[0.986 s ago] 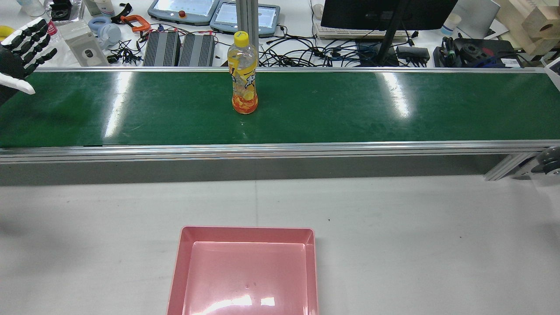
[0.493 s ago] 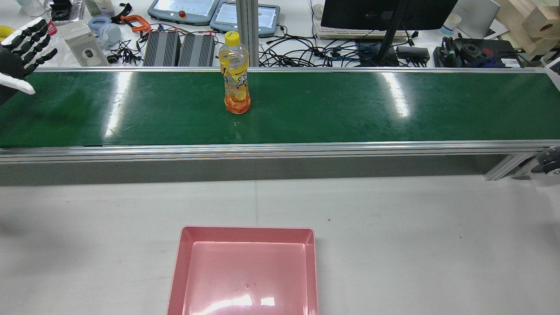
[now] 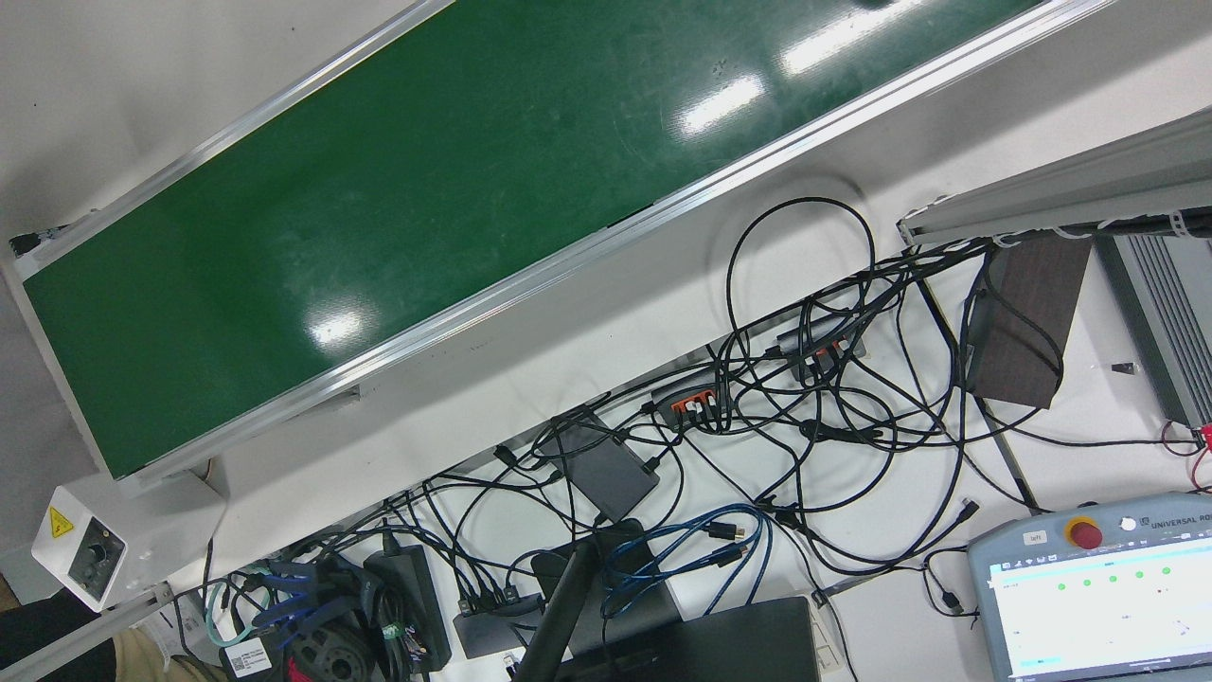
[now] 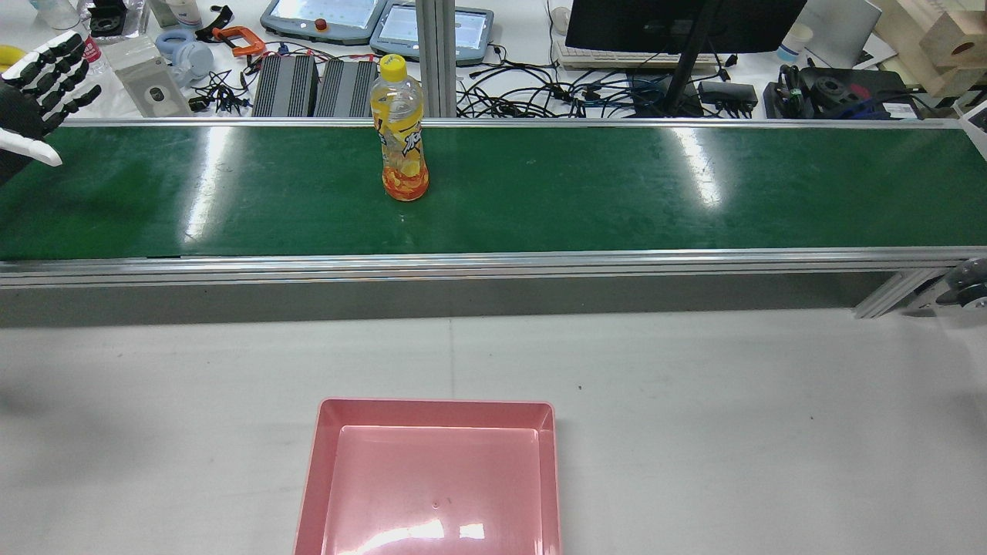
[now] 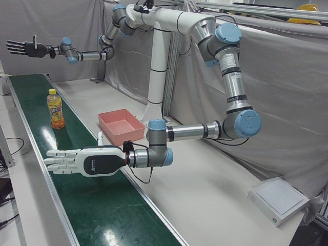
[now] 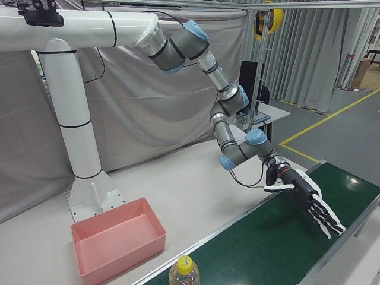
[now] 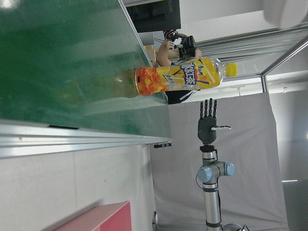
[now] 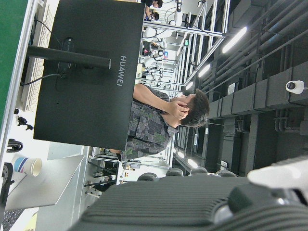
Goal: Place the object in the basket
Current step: 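Raise the left hand into view above the conveyor's far end, then move the left hand along the conveyor toward the juice bottle, then close the left hand's fingers around the juice bottle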
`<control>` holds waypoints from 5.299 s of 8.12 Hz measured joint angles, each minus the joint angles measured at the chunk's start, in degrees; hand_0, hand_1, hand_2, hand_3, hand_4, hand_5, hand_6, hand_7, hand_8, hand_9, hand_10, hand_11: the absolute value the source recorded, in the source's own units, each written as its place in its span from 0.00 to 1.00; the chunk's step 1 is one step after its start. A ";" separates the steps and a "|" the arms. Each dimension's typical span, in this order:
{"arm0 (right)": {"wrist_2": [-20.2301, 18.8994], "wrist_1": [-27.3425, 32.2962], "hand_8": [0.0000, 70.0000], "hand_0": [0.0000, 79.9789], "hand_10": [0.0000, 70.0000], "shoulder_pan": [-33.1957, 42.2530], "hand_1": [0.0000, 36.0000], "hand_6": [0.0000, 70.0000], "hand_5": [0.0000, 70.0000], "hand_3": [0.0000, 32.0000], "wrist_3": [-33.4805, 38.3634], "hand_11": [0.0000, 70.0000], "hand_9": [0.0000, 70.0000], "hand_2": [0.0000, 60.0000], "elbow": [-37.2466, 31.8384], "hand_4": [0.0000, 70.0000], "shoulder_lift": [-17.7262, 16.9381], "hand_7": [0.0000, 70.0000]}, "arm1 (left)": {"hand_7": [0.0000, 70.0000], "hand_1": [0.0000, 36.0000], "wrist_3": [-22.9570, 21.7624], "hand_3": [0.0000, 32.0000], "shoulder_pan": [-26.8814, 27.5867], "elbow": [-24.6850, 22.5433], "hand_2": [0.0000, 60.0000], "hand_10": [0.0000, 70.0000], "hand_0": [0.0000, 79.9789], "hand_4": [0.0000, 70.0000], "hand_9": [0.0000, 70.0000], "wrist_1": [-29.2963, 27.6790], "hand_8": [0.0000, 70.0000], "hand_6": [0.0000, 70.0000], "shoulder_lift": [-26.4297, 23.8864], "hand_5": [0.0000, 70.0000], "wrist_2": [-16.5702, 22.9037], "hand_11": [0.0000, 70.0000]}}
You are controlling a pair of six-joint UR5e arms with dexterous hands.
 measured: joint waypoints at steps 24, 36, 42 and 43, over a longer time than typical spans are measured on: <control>0.00 0.00 0.00 0.00 0.00 0.06 0.00 0.00 0.00 0.00 0.00 0.00 0.00 0.00 0.19 0.00 -0.09 0.00 | 0.00 0.30 4.99 0.00 13.45 1.70 0.00 0.03 0.78 0.00 0.00 10.90 0.00 0.00 -16.25 0.22 -8.19 0.07; 0.00 0.00 0.00 0.00 0.00 0.09 0.00 0.00 0.00 0.00 0.00 0.00 0.00 0.00 0.19 0.00 -0.09 0.00 | 0.04 0.28 5.12 0.00 13.61 2.19 0.00 0.14 0.80 0.07 0.11 11.01 0.06 0.00 -17.81 0.54 -8.17 0.24; 0.00 0.00 0.00 0.00 0.00 0.09 0.00 0.00 0.00 0.00 0.00 0.00 0.00 0.00 0.22 0.00 -0.08 0.00 | 1.00 0.38 4.52 0.00 14.44 1.24 0.67 1.00 1.00 1.00 1.00 8.84 1.00 1.00 -17.99 1.00 -13.84 1.00; 0.00 0.00 0.00 0.00 0.00 0.09 0.00 0.00 0.00 0.00 0.00 0.00 0.00 0.00 0.24 0.00 -0.09 0.00 | 1.00 0.39 4.79 0.00 15.47 0.19 0.86 1.00 0.99 1.00 1.00 10.34 1.00 1.00 -17.99 1.00 -15.45 1.00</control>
